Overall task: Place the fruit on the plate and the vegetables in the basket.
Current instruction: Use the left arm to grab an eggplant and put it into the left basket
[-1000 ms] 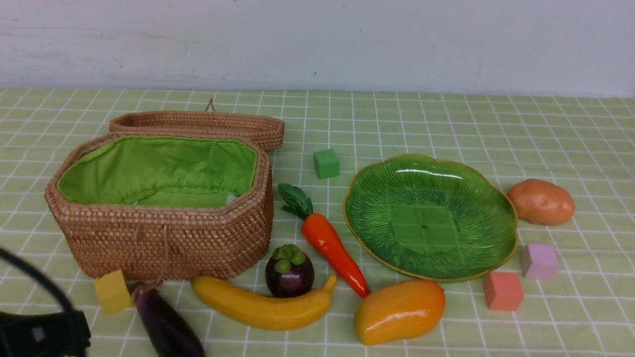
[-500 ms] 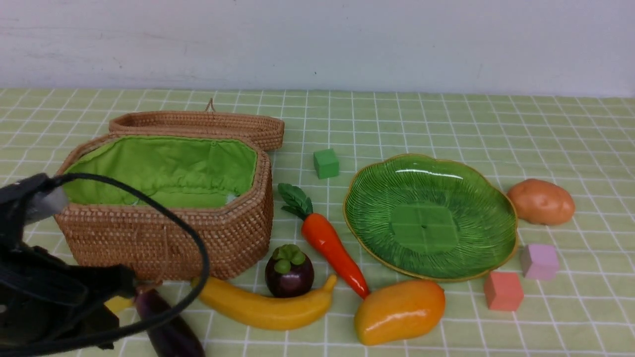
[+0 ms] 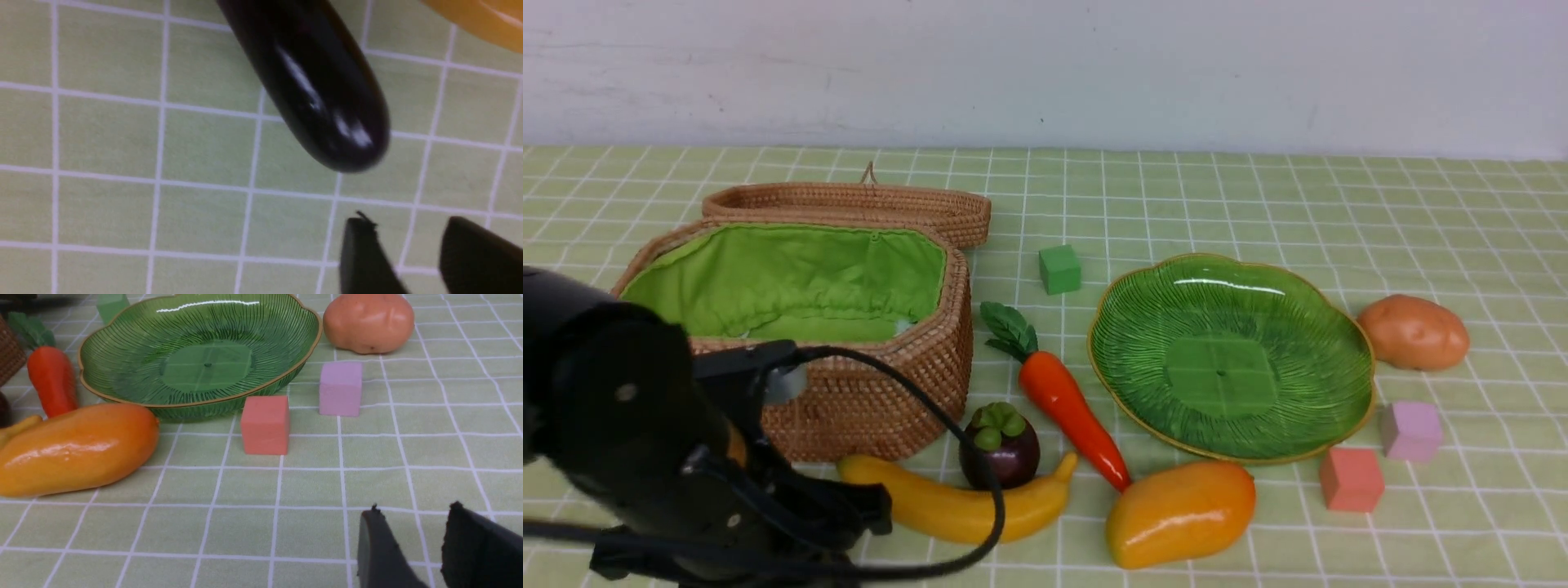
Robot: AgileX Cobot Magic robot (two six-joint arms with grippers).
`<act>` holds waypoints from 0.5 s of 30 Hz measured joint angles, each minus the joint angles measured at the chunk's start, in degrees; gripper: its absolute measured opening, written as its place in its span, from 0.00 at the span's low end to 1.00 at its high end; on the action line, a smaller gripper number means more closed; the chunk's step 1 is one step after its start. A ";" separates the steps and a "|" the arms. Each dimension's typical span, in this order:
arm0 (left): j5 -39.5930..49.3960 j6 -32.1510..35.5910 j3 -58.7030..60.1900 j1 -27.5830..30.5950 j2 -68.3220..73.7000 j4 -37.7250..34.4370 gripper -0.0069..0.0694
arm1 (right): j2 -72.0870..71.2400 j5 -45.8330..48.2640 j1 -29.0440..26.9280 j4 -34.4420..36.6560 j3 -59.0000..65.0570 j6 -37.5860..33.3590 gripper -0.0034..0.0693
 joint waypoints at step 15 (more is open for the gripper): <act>-10.84 -17.02 -0.33 0.00 11.74 11.75 0.89 | 0.00 0.00 0.00 0.00 0.00 0.00 0.38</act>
